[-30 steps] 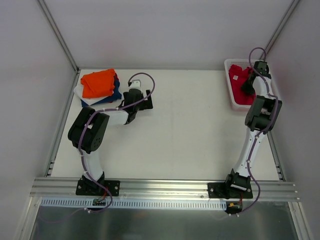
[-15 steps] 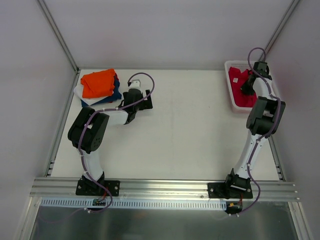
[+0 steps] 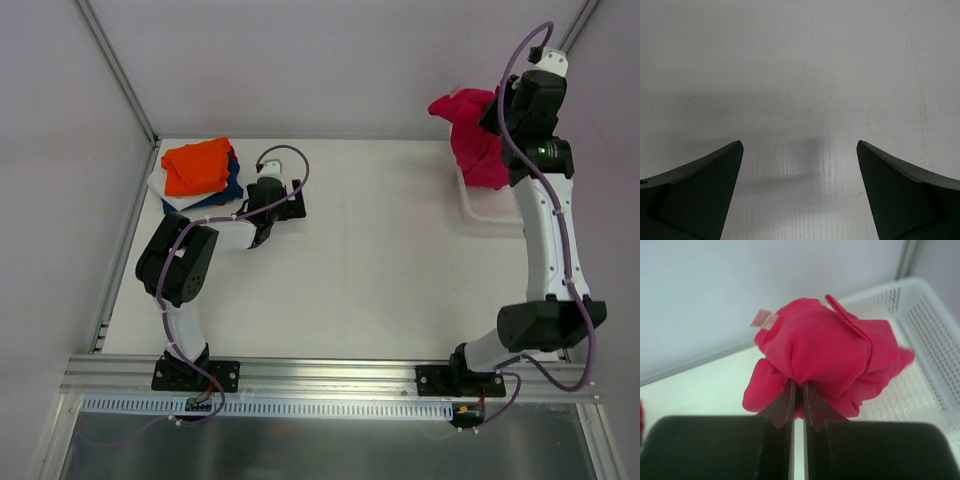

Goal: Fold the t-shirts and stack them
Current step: Move the tshirt to the center of the board

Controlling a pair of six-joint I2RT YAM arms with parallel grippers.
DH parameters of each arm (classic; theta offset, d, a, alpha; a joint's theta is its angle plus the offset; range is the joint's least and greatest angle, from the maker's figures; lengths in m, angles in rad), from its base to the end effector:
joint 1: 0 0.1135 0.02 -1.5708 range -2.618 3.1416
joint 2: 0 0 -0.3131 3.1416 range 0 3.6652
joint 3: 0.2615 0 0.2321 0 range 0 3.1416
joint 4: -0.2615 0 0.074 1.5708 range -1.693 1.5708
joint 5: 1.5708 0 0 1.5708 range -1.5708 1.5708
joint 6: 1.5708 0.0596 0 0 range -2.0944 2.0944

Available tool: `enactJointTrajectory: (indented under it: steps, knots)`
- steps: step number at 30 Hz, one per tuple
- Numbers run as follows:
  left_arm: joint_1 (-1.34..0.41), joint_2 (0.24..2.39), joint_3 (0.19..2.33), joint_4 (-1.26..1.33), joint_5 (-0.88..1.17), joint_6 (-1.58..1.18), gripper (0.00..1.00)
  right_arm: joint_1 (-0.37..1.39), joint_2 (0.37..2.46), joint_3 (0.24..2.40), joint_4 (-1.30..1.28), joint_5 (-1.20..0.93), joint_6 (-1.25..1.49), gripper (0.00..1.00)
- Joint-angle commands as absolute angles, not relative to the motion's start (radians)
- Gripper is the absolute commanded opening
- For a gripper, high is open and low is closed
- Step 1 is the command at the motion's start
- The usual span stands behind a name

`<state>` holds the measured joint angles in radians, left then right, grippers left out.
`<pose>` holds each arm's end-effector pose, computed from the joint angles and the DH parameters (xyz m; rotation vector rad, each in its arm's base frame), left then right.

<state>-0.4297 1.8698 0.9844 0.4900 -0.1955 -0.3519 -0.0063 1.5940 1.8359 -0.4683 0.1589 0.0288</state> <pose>0.3892 -0.1656 0.2261 -0.0519 1.9714 -0.3210 0.3600 -0.0117 0.5087 0.1450 1.7902 -0.1267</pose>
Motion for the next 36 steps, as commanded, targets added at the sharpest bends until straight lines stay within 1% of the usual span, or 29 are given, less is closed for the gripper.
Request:
enactJointTrajectory:
  steps: [1, 5, 7, 10, 13, 19, 24, 26, 29, 32, 34, 35, 36]
  knots:
    - [-0.417, 1.822, 0.985, 0.517, -0.187, -0.365, 0.99, 0.063, 1.400, 1.806, -0.416, 0.219, -0.051, 0.00]
    - [-0.417, 1.821, 0.985, 0.518, -0.186, -0.365, 0.99, 0.188, 1.215, 1.720, -0.341, 0.278, -0.100, 0.00]
    - [-0.417, 1.821, 0.985, 0.518, -0.186, -0.364, 0.99, 0.234, 1.124, 1.679, -0.318, 0.270, -0.106, 0.00]
    - [-0.417, 1.821, 0.985, 0.518, -0.184, -0.364, 0.99, 0.265, 1.025, 1.608, -0.238, 0.186, -0.098, 0.00]
    - [-0.417, 1.821, 0.985, 0.518, -0.183, -0.364, 0.99, 0.288, 0.886, 1.511, -0.132, -0.001, -0.077, 0.00]
    - [-0.417, 1.824, 0.988, 0.515, -0.181, -0.364, 0.99, 0.299, 0.785, 1.453, -0.006, -0.234, 0.037, 0.00]
    - [-0.416, 1.825, 0.989, 0.512, -0.178, -0.364, 0.99, 0.299, 0.804, 1.425, 0.077, -0.363, 0.153, 0.00]
    - [-0.416, 1.825, 0.991, 0.512, -0.178, -0.364, 0.99, 0.299, 0.836, 1.430, 0.110, -0.484, 0.239, 0.00]
    - [-0.414, 1.827, 0.992, 0.511, -0.176, -0.364, 0.99, 0.301, 0.919, 1.411, 0.236, -0.656, 0.398, 0.00]
    - [-0.413, 1.827, 0.992, 0.511, -0.175, -0.365, 0.99, 0.321, 1.001, 1.375, 0.371, -0.755, 0.535, 0.00]
    - [-0.414, 1.827, 0.994, 0.509, -0.176, -0.365, 0.99, 0.345, 1.066, 1.382, 0.390, -0.807, 0.567, 0.00]
    - [-0.413, 1.827, 0.994, 0.508, -0.176, -0.365, 0.99, 0.350, 1.090, 1.394, 0.374, -0.828, 0.586, 0.05]
    - [-0.413, 1.827, 0.994, 0.508, -0.176, -0.365, 0.99, 0.354, 1.110, 1.403, 0.364, -0.842, 0.591, 0.19]
